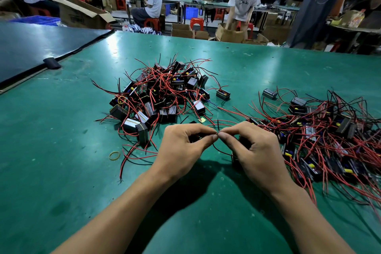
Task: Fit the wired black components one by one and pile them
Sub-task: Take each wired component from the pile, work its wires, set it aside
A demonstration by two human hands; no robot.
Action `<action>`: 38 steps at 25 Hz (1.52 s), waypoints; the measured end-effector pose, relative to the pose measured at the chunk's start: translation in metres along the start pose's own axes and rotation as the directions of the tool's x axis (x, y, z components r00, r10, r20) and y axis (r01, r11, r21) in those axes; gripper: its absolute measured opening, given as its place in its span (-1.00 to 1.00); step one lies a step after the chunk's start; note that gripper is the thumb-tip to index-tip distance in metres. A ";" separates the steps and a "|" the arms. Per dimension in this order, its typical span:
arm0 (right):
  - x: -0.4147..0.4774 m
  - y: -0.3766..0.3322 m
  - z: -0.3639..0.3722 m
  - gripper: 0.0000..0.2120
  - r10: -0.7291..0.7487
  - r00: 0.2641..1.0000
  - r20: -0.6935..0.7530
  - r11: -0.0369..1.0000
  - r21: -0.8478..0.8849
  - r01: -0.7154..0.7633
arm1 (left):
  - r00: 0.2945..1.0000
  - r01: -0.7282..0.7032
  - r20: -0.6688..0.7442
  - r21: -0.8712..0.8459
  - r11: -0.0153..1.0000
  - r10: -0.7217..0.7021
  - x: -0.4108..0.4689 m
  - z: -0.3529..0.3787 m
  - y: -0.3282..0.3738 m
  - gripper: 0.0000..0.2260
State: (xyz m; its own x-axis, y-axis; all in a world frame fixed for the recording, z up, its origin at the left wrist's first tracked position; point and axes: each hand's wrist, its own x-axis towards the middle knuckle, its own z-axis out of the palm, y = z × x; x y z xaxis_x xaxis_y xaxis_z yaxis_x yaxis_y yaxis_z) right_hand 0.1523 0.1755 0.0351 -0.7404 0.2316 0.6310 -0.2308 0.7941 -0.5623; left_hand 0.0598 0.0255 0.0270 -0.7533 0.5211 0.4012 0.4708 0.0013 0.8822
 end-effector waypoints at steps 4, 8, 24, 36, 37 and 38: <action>0.002 -0.006 0.003 -0.74 0.412 0.898 0.153 0.869 0.230 -0.438 | 0.988 -0.151 -0.002 0.114 0.982 0.152 -0.002 0.001 -0.001 -0.94; 0.007 -0.008 -0.002 -0.73 0.640 0.684 0.350 0.542 0.425 -0.725 | 0.979 -0.203 0.030 0.185 0.962 0.201 -0.002 0.003 -0.001 -0.93; 0.000 0.000 -0.003 -0.93 0.112 0.993 0.039 0.994 0.009 -0.113 | 0.996 -0.093 0.000 0.087 0.992 0.094 -0.002 0.000 -0.001 -0.92; 0.000 0.001 -0.008 -0.80 0.084 0.996 0.023 0.995 0.043 -0.085 | 0.997 -0.066 -0.020 0.091 0.994 0.068 -0.001 -0.001 -0.001 -0.93; -0.001 0.003 -0.007 -0.78 0.013 1.000 0.025 1.000 -0.016 -0.012 | 0.999 -0.048 -0.008 0.081 0.996 0.049 -0.001 -0.001 -0.001 -0.93; -0.002 0.004 -0.006 -0.77 -0.042 0.999 0.030 0.996 -0.074 0.044 | 0.999 -0.035 0.004 0.073 0.997 0.035 -0.001 -0.001 0.000 -0.93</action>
State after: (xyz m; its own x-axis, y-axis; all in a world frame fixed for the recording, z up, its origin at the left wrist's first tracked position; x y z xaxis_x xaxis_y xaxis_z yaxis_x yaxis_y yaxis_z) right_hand 0.1562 0.1817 0.0346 -0.7488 0.1808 0.6377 -0.2163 0.8427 -0.4930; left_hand 0.0603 0.0237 0.0267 -0.7342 0.5246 0.4310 0.5296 0.0453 0.8471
